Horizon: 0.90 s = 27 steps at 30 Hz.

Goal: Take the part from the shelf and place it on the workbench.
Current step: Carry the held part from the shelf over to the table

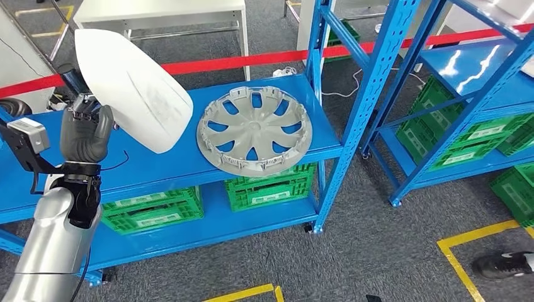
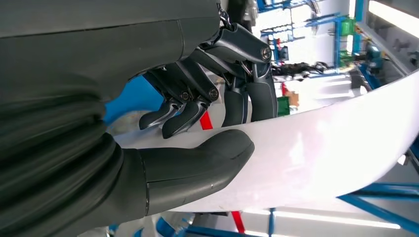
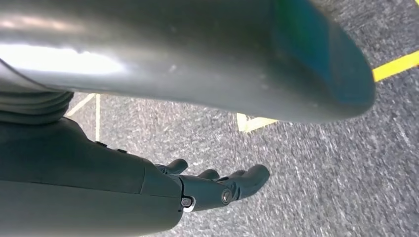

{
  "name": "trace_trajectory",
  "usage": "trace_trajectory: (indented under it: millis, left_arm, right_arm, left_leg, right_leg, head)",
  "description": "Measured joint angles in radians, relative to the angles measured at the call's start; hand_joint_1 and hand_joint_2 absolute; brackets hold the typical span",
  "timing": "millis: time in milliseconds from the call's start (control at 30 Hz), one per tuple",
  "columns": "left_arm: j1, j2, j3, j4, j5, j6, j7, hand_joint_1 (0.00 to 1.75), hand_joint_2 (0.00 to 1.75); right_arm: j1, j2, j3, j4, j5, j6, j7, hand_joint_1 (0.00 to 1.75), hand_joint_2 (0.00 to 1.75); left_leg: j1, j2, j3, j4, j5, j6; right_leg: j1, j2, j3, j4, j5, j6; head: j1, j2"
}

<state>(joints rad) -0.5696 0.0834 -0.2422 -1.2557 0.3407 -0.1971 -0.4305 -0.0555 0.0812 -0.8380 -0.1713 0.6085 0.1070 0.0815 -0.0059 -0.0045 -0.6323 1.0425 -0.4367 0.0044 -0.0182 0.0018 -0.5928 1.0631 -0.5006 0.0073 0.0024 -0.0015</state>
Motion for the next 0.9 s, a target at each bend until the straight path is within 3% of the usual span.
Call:
trace_trajectory:
  millis: [100, 167, 233, 267, 300, 333, 400, 467, 500, 600, 633, 667, 733, 767, 800, 833, 867, 900]
  left_arm:
    - [-0.001, 0.002, 0.000, 0.000, 0.003, -0.002, 0.001, 1.75, 1.75]
    - [-0.001, 0.006, 0.000, 0.001, 0.003, -0.002, 0.002, 1.75, 1.75]
    - [-0.001, 0.009, 0.000, 0.002, 0.003, -0.002, 0.002, 1.75, 1.75]
    - [0.000, 0.010, 0.000, 0.003, 0.003, -0.002, 0.003, 1.75, 1.75]
    - [0.002, 0.010, 0.000, 0.004, 0.003, -0.003, 0.003, 1.75, 1.75]
    - [0.004, 0.011, 0.000, 0.004, 0.003, -0.005, 0.003, 1.75, 1.75]
    - [0.005, 0.012, 0.000, 0.003, 0.003, -0.010, 0.003, 1.75, 1.75]
    - [0.006, 0.009, -0.001, -0.004, 0.003, -0.015, 0.004, 1.75, 1.75]
    - [0.007, 0.008, -0.002, -0.008, 0.002, -0.017, 0.006, 1.75, 1.75]
    - [0.014, 0.006, -0.004, -0.019, 0.000, -0.023, 0.010, 1.75, 1.75]
    - [0.017, 0.006, -0.005, -0.023, -0.001, -0.025, 0.010, 1.75, 1.75]
    - [0.019, 0.006, -0.005, -0.026, -0.001, -0.027, 0.011, 1.75, 1.75]
    - [0.024, 0.006, -0.006, -0.030, -0.001, -0.028, 0.011, 1.75, 1.75]
    - [0.027, 0.007, -0.006, -0.031, -0.001, -0.029, 0.011, 1.75, 1.75]
    - [0.031, 0.007, -0.006, -0.031, -0.001, -0.029, 0.011, 1.75, 1.75]
    - [0.034, 0.007, -0.007, -0.031, -0.001, -0.030, 0.011, 1.75, 1.75]
    - [0.037, 0.007, -0.007, -0.032, -0.001, -0.030, 0.011, 1.75, 1.75]
    - [0.038, 0.007, -0.007, -0.033, -0.001, -0.030, 0.011, 1.75, 1.75]
  right_arm:
    - [-0.001, 0.001, 0.000, 0.000, 0.003, 0.001, 0.000, 0.00, 0.00]
    - [-0.001, 0.002, 0.000, 0.000, 0.006, 0.001, 0.000, 0.00, 0.00]
    - [-0.001, 0.003, -0.001, 0.000, 0.008, 0.001, -0.002, 0.00, 0.00]
    - [0.000, 0.003, -0.001, 0.000, 0.008, 0.001, -0.002, 0.00, 0.00]
    - [0.000, 0.003, -0.001, 0.000, 0.009, 0.001, -0.002, 0.00, 0.00]
    - [0.000, 0.003, -0.002, 0.000, 0.009, 0.001, -0.002, 0.00, 0.00]
    - [0.000, 0.003, -0.004, 0.000, 0.008, 0.001, 0.000, 0.00, 0.00]
    - [0.000, 0.003, -0.006, 0.000, 0.004, 0.001, 0.001, 0.00, 0.00]
    - [0.000, 0.003, -0.007, 0.000, 0.003, 0.001, 0.001, 0.00, 0.00]
    - [0.004, 0.003, -0.012, 0.000, 0.002, 0.003, 0.000, 0.00, 0.00]
    - [0.006, 0.004, -0.013, 0.000, 0.002, 0.003, 0.000, 0.00, 0.00]
    - [0.007, 0.004, -0.014, 0.000, 0.002, 0.004, 0.000, 0.00, 0.00]
    - [0.008, 0.005, -0.015, 0.000, 0.002, 0.004, -0.001, 0.00, 0.00]
    - [0.008, 0.005, -0.015, 0.000, 0.002, 0.004, -0.002, 0.00, 0.00]
    - [0.008, 0.005, -0.015, 0.000, 0.002, 0.004, -0.002, 0.00, 0.00]
    - [0.008, 0.005, -0.015, 0.000, 0.001, 0.004, -0.003, 0.00, 0.00]
    - [0.008, 0.005, -0.016, 0.000, 0.001, 0.004, -0.003, 0.00, 0.00]
    - [0.008, 0.005, -0.016, 0.000, 0.001, 0.004, -0.003, 0.00, 0.00]
  left_leg:
    - [0.001, -0.002, -0.005, 0.002, -0.001, -0.023]
    - [0.004, -0.001, -0.024, 0.055, -0.060, -0.037]
    - [0.010, -0.001, -0.054, 0.167, -0.150, -0.050]
    - [0.013, -0.001, -0.062, 0.218, -0.177, -0.055]
    - [0.015, -0.001, -0.059, 0.245, -0.185, -0.058]
    - [0.017, 0.000, -0.040, 0.240, -0.173, -0.061]
    - [0.022, 0.000, 0.045, 0.137, -0.127, -0.064]
    - [0.021, -0.003, 0.132, 0.014, -0.113, -0.060]
    - [0.019, -0.005, 0.149, -0.017, -0.116, -0.053]
    - [0.015, -0.005, 0.133, -0.026, -0.102, -0.022]
    - [0.015, -0.002, 0.124, -0.028, -0.091, -0.010]
    - [0.017, 0.000, 0.113, -0.030, -0.079, 0.000]
    - [0.014, 0.002, 0.085, -0.028, -0.054, 0.012]
    - [0.012, 0.002, 0.069, -0.026, -0.043, 0.014]
    - [0.009, 0.002, 0.054, -0.023, -0.033, 0.015]
    - [0.006, 0.002, 0.038, -0.019, -0.024, 0.016]
    - [0.004, 0.002, 0.023, -0.015, -0.016, 0.015]
    - [0.002, 0.002, 0.009, -0.010, -0.008, 0.014]
  right_leg:
    - [-0.002, -0.001, -0.007, -0.013, 0.014, -0.021]
    - [-0.008, -0.004, -0.017, -0.022, 0.031, -0.034]
    - [-0.008, -0.005, -0.033, -0.022, 0.045, -0.039]
    - [-0.008, -0.005, -0.043, -0.022, 0.053, -0.038]
    - [-0.009, -0.005, -0.053, -0.022, 0.060, -0.036]
    - [-0.010, -0.006, -0.063, -0.021, 0.068, -0.034]
    - [-0.013, -0.006, -0.080, -0.020, 0.083, -0.025]
    - [-0.012, -0.006, -0.089, -0.020, 0.098, -0.013]
    - [-0.011, -0.005, -0.091, -0.021, 0.106, -0.006]
    - [-0.012, -0.002, -0.096, -0.029, 0.126, 0.015]
    - [-0.013, -0.001, -0.104, -0.018, 0.108, 0.020]
    - [-0.012, -0.001, -0.117, 0.012, 0.070, 0.022]
    - [-0.009, -0.001, -0.150, 0.130, -0.034, 0.024]
    - [-0.007, -0.001, -0.161, 0.195, -0.069, 0.023]
    - [-0.004, -0.001, -0.163, 0.241, -0.080, 0.022]
    - [-0.001, -0.001, -0.149, 0.256, -0.069, 0.019]
    - [0.002, -0.001, -0.119, 0.236, -0.046, 0.013]
    - [0.006, 0.000, -0.071, 0.183, -0.026, 0.005]
  head:
    - [0.000, 0.000]
    - [-0.002, 0.000]
    - [-0.003, 0.000]
    - [-0.003, 0.000]
    - [-0.003, 0.000]
    - [-0.003, 0.000]
    - [-0.003, 0.000]
    - [-0.003, 0.000]
    - [-0.003, 0.000]
    - [-0.005, 0.000]
    - [-0.004, 0.000]
    - [-0.004, 0.000]
    - [-0.002, 0.000]
    - [-0.002, 0.000]
    - [-0.002, 0.000]
    - [-0.002, 0.000]
    - [-0.002, 0.000]
    - [-0.002, 0.000]
